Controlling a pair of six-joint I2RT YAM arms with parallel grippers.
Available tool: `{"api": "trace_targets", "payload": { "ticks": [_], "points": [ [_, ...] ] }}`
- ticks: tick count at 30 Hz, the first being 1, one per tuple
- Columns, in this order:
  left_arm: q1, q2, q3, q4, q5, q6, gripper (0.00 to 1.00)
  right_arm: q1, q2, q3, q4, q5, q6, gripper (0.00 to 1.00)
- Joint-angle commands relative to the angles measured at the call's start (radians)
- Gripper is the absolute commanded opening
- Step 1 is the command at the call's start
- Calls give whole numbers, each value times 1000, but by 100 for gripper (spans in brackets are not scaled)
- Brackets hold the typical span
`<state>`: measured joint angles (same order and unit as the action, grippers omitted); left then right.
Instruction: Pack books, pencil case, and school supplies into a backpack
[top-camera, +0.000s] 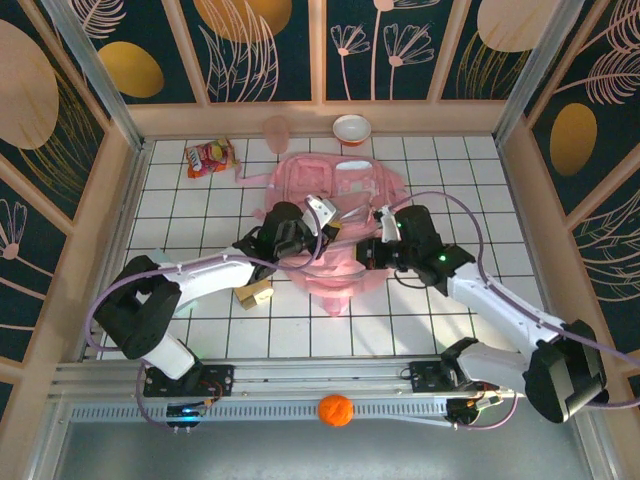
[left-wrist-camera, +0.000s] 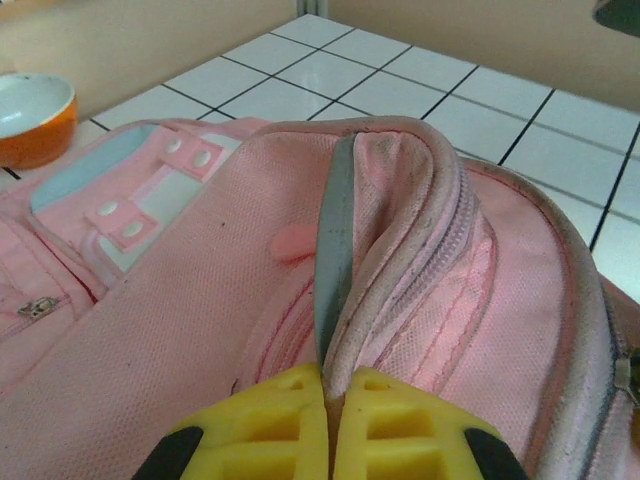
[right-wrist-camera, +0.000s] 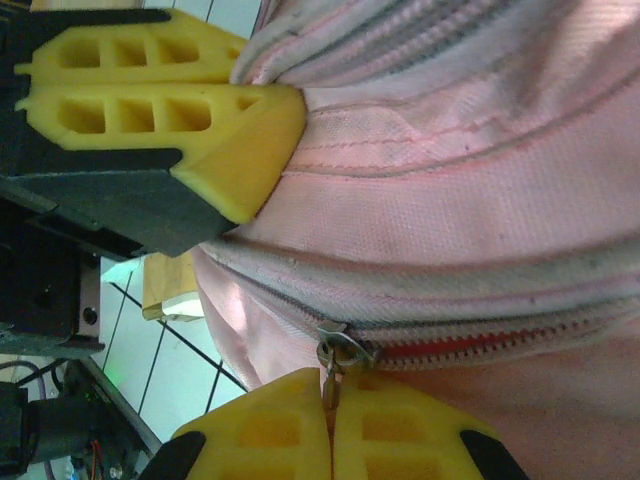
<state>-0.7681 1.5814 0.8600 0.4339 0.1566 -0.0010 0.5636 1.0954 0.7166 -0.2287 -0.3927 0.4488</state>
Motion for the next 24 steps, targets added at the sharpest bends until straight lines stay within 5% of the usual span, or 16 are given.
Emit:
{"api": "trace_targets", "payload": {
  "ticks": [1,11,24],
  "points": [
    [-11,-83,1,96,-48,-175,0,-41,-51,-22,-50,17,35,0],
    [-34,-155,2,-13,-8,-243,0,-226,77,110,-85,-30,-106,0],
    [-33,61,293,-67,-242,-523,0,-43,81,108,-35,3,-36,0]
  ]
}}
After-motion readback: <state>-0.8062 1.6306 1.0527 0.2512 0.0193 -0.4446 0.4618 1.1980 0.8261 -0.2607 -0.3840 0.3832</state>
